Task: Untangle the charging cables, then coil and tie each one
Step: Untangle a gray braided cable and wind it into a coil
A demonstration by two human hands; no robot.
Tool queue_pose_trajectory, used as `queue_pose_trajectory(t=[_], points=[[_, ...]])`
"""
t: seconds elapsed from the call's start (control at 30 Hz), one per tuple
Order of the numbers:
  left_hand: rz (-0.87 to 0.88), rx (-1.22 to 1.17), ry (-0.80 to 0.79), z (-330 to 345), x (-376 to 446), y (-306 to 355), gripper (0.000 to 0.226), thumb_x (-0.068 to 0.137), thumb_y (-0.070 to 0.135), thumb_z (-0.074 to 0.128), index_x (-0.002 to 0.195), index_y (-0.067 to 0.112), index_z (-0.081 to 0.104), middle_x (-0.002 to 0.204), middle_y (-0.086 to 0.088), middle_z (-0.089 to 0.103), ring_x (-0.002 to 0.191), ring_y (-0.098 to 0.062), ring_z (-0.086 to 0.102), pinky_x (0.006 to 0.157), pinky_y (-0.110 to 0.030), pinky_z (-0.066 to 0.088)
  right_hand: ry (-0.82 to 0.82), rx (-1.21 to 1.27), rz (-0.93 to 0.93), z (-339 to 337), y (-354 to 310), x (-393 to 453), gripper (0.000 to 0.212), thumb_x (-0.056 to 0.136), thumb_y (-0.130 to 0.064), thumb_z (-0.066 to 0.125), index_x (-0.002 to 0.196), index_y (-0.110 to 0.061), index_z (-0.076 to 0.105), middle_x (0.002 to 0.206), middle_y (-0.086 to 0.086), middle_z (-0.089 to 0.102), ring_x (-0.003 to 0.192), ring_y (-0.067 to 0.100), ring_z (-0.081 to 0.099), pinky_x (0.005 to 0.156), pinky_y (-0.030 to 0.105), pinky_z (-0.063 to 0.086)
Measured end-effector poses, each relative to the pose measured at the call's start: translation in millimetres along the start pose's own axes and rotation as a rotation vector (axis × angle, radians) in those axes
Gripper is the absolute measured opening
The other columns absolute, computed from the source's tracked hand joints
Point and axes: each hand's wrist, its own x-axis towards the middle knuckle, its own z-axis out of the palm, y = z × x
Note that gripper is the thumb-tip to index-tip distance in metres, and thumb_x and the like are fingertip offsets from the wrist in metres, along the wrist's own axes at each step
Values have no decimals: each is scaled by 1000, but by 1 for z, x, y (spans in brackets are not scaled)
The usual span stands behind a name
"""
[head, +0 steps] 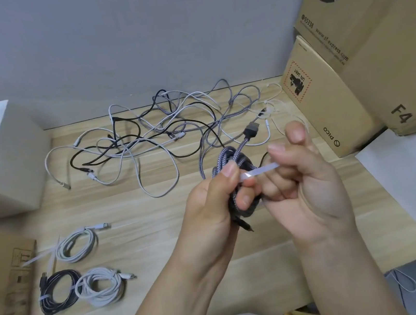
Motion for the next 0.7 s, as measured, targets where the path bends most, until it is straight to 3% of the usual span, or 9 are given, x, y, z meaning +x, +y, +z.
queue_pose_trajectory(t=[0.07, 0.17, 0.27, 0.33, 0.4, 0.43, 0.53, 0.63, 0.7], points=[[10, -10, 9, 2, 1, 1, 34, 76, 34, 49, 49, 22, 63, 42, 9, 42, 55, -8, 49, 65, -23, 40, 88, 17, 17, 1, -1, 0, 32, 59, 4, 58, 63, -25, 45, 43, -5, 3, 39, 17, 2, 51, 30, 38], [10, -117, -20, 1, 4, 1, 29, 76, 31, 55, 52, 18, 65, 43, 7, 44, 57, -12, 53, 63, -21, 46, 169, 57, 50, 4, -1, 4, 23, 65, -6, 55, 60, -24, 42, 41, -4, 3, 39, 17, 3, 54, 27, 31], [-100, -229, -77, -13, 8, 1, 22, 75, 30, 60, 67, 11, 69, 52, 2, 49, 66, -13, 59, 69, -23, 47, 165, 157, 124, -3, 0, 11, 17, 67, -10, 59, 64, -25, 50, 34, -6, 21, 37, 12, 7, 40, 18, 35], [-152, -189, -130, -22, 7, 2, 20, 72, 25, 61, 82, 7, 66, 61, -1, 51, 75, -18, 58, 76, -31, 39, 41, 303, 216, -16, 0, 14, 12, 75, -8, 60, 81, -18, 65, 42, -2, 39, 35, 11, 23, 38, 22, 37], [-192, -76, -111, -29, 6, 3, 24, 73, 21, 45, 88, 7, 57, 62, -1, 51, 77, -19, 58, 72, -30, 37, -115, 415, 322, -24, 1, 14, 21, 91, -4, 47, 105, -1, 64, 62, 12, 55, 49, 21, 51, 52, 30, 43], [-195, -16, -107, -30, 6, 5, 25, 73, 21, 40, 89, 8, 54, 61, 0, 51, 77, -18, 58, 66, -27, 37, -116, 387, 327, -26, -2, 14, 28, 96, -7, 39, 112, 5, 59, 75, 19, 59, 63, 27, 57, 62, 34, 44], [-190, 66, -124, -30, 6, 9, 25, 72, 22, 37, 87, 10, 53, 59, 3, 50, 74, -14, 59, 54, -21, 34, -84, 223, 264, -31, -10, 11, 43, 99, -22, 33, 121, 9, 51, 101, 26, 59, 92, 35, 56, 84, 38, 41], [-173, 121, -117, -32, 7, 11, 24, 74, 23, 37, 86, 10, 53, 58, 4, 49, 72, -14, 59, 52, -22, 32, -230, 230, 228, -31, -7, 14, 45, 96, -38, 44, 115, 0, 58, 91, 15, 61, 87, 28, 56, 84, 34, 44], [-144, 182, -124, -33, 8, 11, 24, 78, 25, 36, 86, 11, 54, 57, 3, 48, 72, -16, 58, 52, -24, 31, -263, 109, 137, -33, -3, 17, 30, 87, -41, 57, 92, -12, 66, 72, 1, 56, 71, 17, 53, 72, 26, 45]])
